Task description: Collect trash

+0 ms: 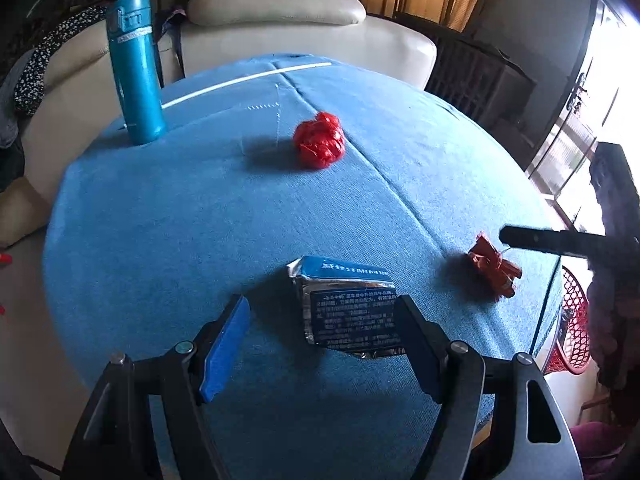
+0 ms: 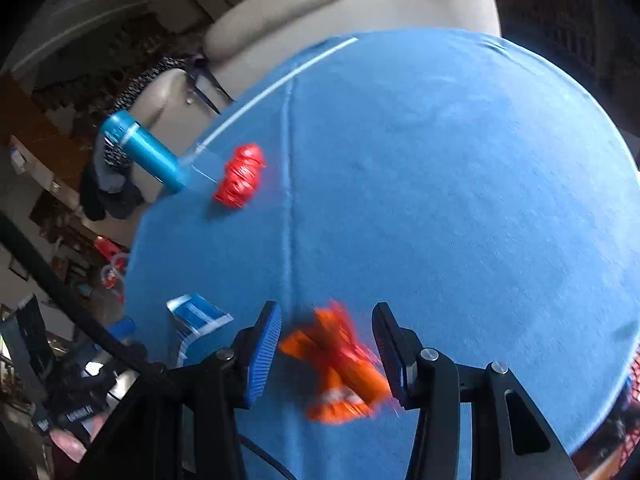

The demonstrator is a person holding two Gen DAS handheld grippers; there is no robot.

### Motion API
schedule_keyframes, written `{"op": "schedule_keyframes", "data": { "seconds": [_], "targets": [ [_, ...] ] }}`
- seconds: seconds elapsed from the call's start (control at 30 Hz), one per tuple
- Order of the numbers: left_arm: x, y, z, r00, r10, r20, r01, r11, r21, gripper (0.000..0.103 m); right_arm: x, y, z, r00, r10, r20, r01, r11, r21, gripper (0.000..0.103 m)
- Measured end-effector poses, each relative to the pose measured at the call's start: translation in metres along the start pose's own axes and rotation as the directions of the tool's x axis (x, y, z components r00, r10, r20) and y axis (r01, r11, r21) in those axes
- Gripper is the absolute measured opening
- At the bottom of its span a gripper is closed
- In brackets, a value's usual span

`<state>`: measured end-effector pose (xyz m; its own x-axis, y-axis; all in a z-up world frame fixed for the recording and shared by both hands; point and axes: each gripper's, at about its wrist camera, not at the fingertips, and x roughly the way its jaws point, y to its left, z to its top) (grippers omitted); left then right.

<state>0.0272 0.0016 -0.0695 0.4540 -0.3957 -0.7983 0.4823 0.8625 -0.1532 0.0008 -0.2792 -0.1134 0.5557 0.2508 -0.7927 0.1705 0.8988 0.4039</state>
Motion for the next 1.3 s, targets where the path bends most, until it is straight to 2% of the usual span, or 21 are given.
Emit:
{"op": "schedule_keyframes", "data": {
  "seconds": [0.13, 0.27, 0.3, 0.33, 0.37, 0.5, 0.6, 0.77, 0.93, 1.07, 1.3],
  "targets": [
    [0.009, -0.01, 0.001, 1.0, -0.022, -0.004, 0.022, 0.999, 0.029, 0.075, 0.001, 0.012, -0.01, 0.999, -0.05, -0.012, 0.048, 0.992, -0.118, 0.051],
    [0.017, -0.01, 0.003, 0.999, -0.043, -0.026, 0.043, 0.999, -0.002, 0.075, 0.015, 0.025, -0.019, 0.991, -0.129, -0.038, 0.118, 0.969, -0.218, 0.05],
    [0.021, -0.01, 0.004, 0.998, -0.051, -0.032, 0.051, 0.999, -0.009, 0.075, 0.017, 0.027, -0.023, 0.988, -0.149, -0.039, 0.135, 0.961, -0.241, 0.049],
    [0.025, -0.01, 0.005, 0.998, -0.05, -0.042, 0.05, 0.999, -0.017, 0.075, 0.02, 0.03, -0.026, 0.986, -0.165, -0.037, 0.15, 0.953, -0.262, 0.041],
    [0.029, -0.01, 0.006, 0.998, -0.051, -0.047, 0.049, 0.998, -0.025, 0.075, 0.023, 0.033, -0.029, 0.983, -0.179, -0.034, 0.162, 0.945, -0.283, 0.038],
    [0.047, -0.01, 0.008, 0.997, -0.041, -0.071, 0.039, 0.999, -0.032, 0.075, 0.025, 0.038, -0.035, 0.978, -0.211, 0.006, 0.201, 0.922, -0.33, 0.032],
    [0.058, -0.011, 0.006, 0.996, -0.037, -0.086, 0.034, 0.999, -0.039, 0.075, 0.019, 0.035, -0.037, 0.978, -0.206, 0.027, 0.204, 0.93, -0.306, 0.031],
    [0.061, -0.016, 0.005, 0.997, -0.043, -0.063, 0.041, 0.999, -0.035, 0.074, -0.003, 0.019, -0.03, 0.987, -0.154, 0.047, 0.16, 0.962, -0.222, 0.031],
    [0.06, -0.021, 0.006, 0.999, -0.03, -0.035, 0.029, 0.999, -0.029, 0.073, -0.02, 0.009, -0.032, 0.996, -0.062, 0.066, 0.072, 0.985, -0.155, 0.031],
    [0.047, -0.029, 0.012, 1.0, -0.016, 0.003, 0.016, 1.0, -0.007, 0.073, -0.031, 0.004, -0.038, 0.995, -0.041, 0.095, 0.055, 0.988, -0.142, 0.031],
    [0.019, -0.067, 0.033, 0.995, 0.047, 0.083, -0.055, 0.994, 0.099, 0.073, -0.048, -0.007, -0.04, 0.985, -0.061, 0.16, 0.079, 0.991, -0.11, 0.031]
  ]
}}
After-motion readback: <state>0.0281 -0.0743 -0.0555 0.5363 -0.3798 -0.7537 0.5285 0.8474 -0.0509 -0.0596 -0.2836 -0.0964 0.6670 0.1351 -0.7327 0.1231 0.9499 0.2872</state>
